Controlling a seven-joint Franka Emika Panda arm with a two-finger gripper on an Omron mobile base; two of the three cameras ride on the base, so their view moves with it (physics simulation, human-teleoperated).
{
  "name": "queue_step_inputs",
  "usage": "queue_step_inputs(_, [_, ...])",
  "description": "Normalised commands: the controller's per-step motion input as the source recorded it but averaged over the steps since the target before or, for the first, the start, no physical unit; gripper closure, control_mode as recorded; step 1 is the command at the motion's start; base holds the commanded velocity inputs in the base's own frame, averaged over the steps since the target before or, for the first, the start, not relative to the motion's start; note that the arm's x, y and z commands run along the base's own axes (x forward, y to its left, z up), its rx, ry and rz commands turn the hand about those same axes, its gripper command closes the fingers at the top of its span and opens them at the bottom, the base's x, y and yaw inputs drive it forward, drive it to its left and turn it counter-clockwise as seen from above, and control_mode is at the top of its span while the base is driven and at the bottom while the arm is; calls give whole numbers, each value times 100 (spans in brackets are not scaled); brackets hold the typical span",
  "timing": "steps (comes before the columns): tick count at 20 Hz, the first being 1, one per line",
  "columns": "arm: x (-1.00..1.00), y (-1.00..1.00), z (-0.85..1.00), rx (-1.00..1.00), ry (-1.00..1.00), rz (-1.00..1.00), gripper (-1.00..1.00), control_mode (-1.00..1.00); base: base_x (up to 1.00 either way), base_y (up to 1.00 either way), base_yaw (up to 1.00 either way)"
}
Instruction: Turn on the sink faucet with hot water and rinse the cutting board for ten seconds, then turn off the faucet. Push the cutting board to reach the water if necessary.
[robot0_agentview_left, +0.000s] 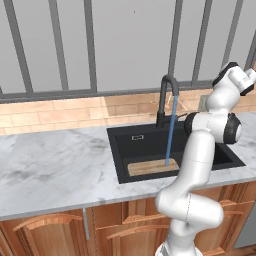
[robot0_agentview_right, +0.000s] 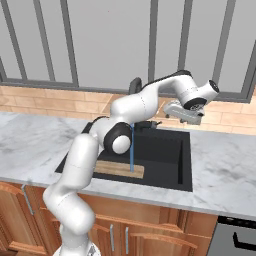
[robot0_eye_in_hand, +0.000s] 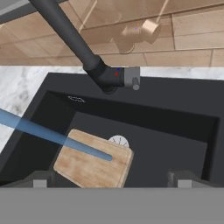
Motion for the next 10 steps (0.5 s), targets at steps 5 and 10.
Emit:
queue_step_inputs(5, [0, 0, 0, 0, 0, 0, -100, -100, 0, 0, 0])
queue_step_inputs(10, [0, 0, 0, 0, 0, 0, -100, -100, 0, 0, 0])
